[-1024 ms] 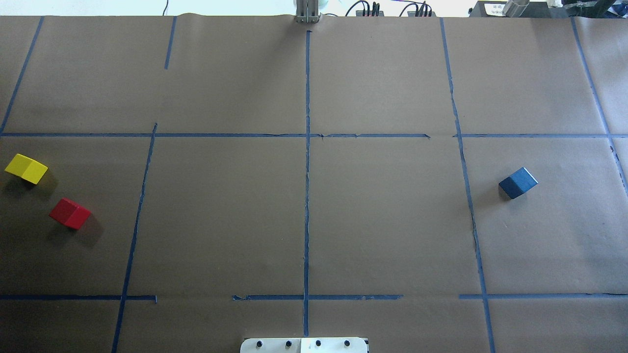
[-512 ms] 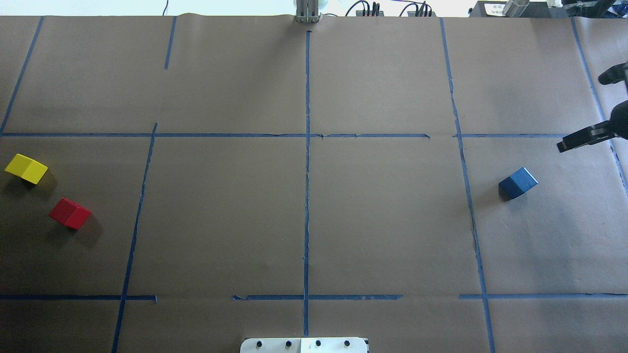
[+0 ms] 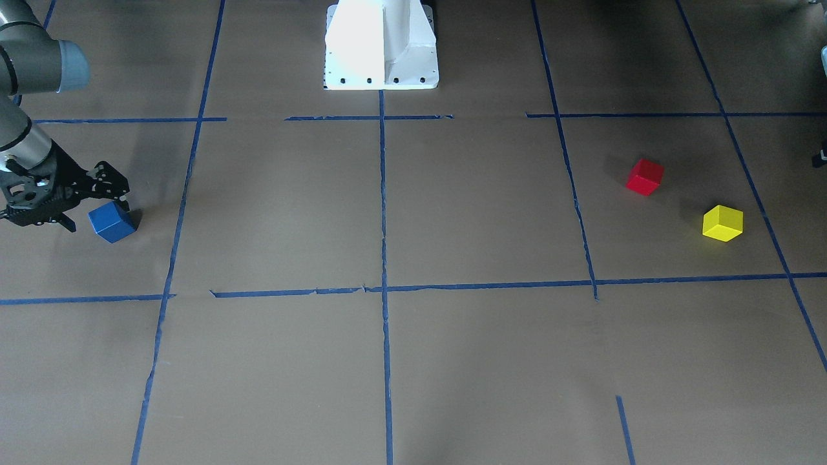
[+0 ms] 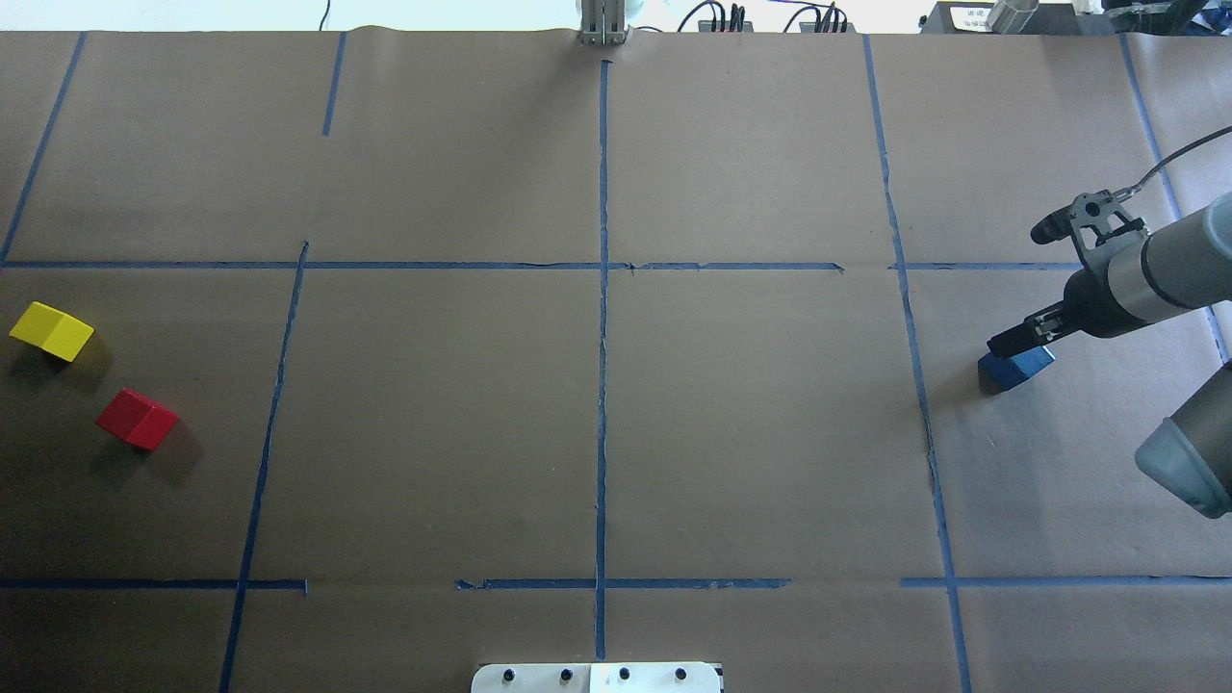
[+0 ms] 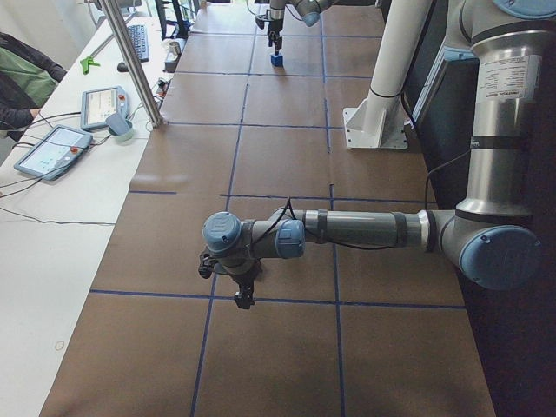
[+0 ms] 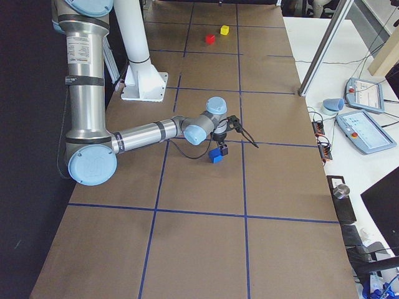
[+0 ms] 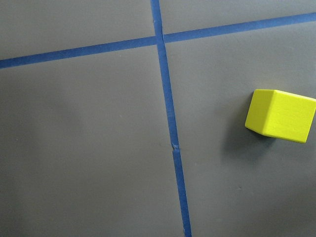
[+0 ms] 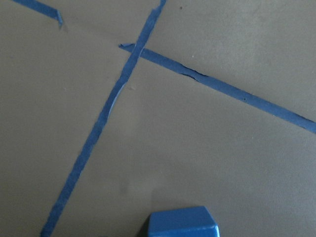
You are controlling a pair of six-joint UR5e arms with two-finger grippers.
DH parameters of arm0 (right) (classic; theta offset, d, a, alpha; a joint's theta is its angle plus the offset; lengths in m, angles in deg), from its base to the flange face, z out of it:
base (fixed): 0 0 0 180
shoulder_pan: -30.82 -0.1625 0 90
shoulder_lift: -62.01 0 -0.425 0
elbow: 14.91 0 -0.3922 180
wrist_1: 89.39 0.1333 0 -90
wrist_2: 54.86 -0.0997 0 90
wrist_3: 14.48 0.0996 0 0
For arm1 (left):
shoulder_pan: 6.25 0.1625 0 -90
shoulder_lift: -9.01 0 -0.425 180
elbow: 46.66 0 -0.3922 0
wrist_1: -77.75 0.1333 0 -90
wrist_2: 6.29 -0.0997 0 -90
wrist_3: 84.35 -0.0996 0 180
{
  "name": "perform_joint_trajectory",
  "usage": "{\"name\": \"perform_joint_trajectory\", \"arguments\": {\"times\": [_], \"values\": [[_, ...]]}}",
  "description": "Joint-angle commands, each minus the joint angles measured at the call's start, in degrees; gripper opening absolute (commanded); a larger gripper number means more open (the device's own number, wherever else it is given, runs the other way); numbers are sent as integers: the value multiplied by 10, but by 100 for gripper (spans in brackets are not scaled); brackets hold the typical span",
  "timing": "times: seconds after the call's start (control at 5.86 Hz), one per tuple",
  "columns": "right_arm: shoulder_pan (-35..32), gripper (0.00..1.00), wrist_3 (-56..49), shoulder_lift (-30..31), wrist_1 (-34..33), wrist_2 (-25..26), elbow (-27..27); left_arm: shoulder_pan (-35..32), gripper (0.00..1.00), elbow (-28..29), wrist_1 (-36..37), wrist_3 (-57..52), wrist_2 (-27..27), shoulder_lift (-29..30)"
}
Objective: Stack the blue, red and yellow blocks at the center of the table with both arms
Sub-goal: 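Reach the right gripper down to the blue cube and grasp it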
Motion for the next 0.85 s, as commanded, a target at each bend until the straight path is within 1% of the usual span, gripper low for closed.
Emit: {"name": "perform_joint_trajectory", "arguments": {"times": [0.0, 0.17, 0.34, 0.51, 0.68], "values": [[8, 99, -50, -4, 3, 4, 38, 0, 100, 0, 2, 0, 0, 0], [9, 86, -48, -5, 2, 3, 40, 0, 100, -1, 2, 0, 0, 0], [8, 32, -48, -5, 2, 0, 40, 0, 100, -1, 1, 0, 0, 0], [8, 12, -42, -5, 2, -1, 37, 0, 100, -1, 0, 0, 0, 0], [9, 4, 12, -16, 1, -6, 21, 0, 100, -1, -3, 0, 0, 0]]}}
